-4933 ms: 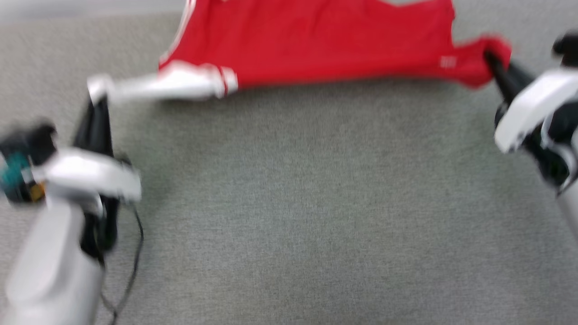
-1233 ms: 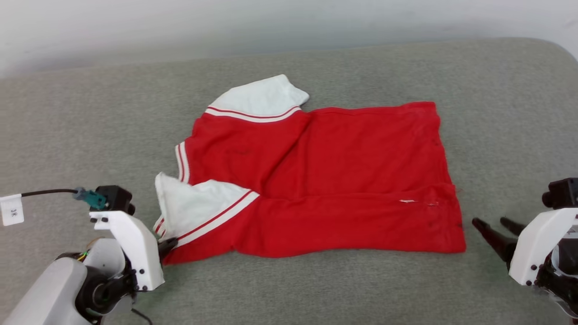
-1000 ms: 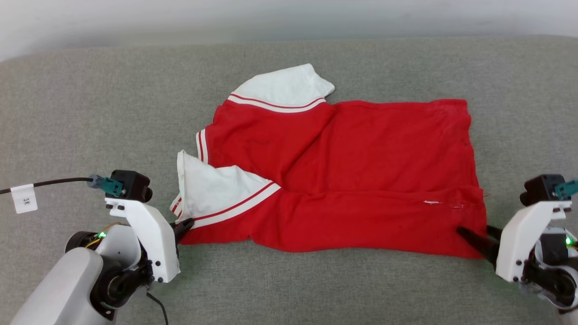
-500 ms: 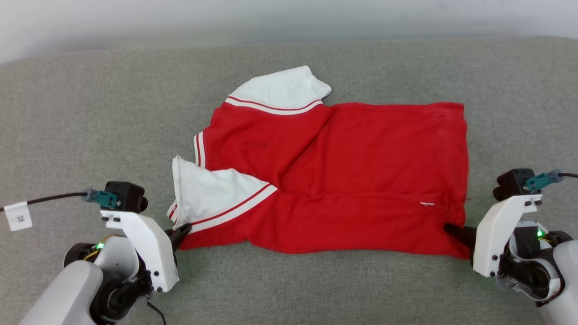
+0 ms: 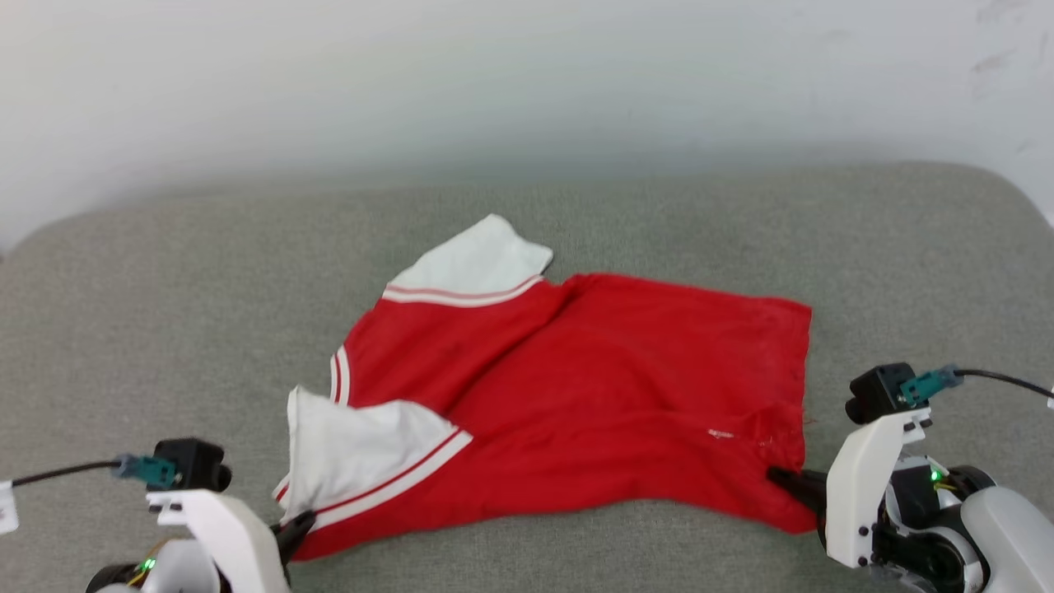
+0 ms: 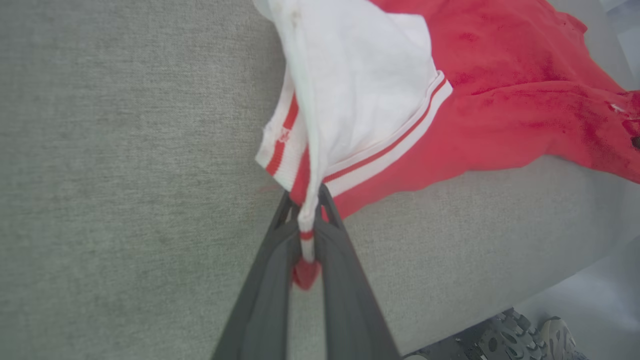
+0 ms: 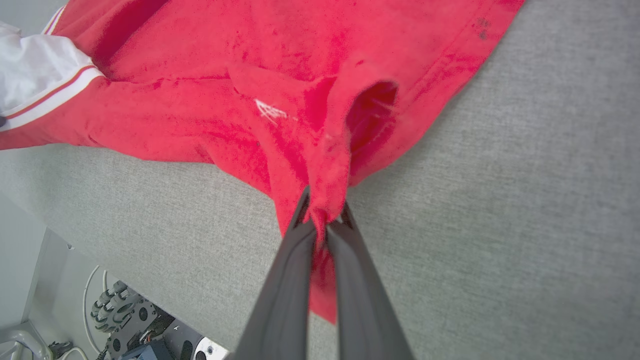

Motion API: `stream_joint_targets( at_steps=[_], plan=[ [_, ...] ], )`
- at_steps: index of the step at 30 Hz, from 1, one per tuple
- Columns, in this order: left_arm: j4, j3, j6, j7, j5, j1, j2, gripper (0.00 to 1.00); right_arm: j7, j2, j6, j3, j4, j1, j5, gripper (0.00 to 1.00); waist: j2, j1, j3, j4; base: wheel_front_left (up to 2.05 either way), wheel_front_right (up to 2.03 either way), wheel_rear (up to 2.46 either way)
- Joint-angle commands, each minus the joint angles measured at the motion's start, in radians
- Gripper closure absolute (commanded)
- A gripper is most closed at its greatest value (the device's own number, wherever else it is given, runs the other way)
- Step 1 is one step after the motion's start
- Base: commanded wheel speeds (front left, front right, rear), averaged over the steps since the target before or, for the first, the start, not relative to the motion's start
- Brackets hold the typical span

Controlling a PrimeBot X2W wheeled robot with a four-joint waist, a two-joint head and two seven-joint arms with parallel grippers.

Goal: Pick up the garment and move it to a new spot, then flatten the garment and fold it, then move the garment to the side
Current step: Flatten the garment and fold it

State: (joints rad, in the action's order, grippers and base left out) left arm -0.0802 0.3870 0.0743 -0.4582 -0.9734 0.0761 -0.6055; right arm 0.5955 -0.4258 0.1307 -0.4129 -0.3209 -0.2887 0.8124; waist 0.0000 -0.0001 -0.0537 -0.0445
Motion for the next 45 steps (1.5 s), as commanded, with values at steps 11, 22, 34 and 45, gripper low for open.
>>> stream_joint_targets(
  at_steps=[11,22,34,45],
  plan=[
    [0.089,-0.041,0.072,0.010,-0.052,-0.160,-0.020,1.00,0.005,-0.012,0.000,-0.005,0.013,0.113,0.040,0.55,0.0000,0.0001,0.061,0.011,0.00,0.00,0.00],
    [0.042,-0.072,0.089,0.193,0.062,-0.036,0.026,0.00,-0.434,-0.008,0.000,0.037,0.040,0.099,-0.190,0.00,0.0000,0.0001,0.037,-0.029,0.00,0.00,0.00],
    [-0.032,-0.083,0.095,0.354,0.213,0.290,0.064,0.00,-0.700,0.117,0.000,0.178,0.129,0.020,-0.373,0.00,0.0000,0.0001,-0.143,-0.157,0.00,0.00,0.00],
    [-0.213,-0.046,-0.031,0.099,0.164,0.631,-0.008,0.00,-0.725,0.194,0.000,0.211,0.227,-0.044,-0.398,0.00,0.0000,0.0001,-0.323,-0.274,0.00,0.00,0.00]
  ],
)
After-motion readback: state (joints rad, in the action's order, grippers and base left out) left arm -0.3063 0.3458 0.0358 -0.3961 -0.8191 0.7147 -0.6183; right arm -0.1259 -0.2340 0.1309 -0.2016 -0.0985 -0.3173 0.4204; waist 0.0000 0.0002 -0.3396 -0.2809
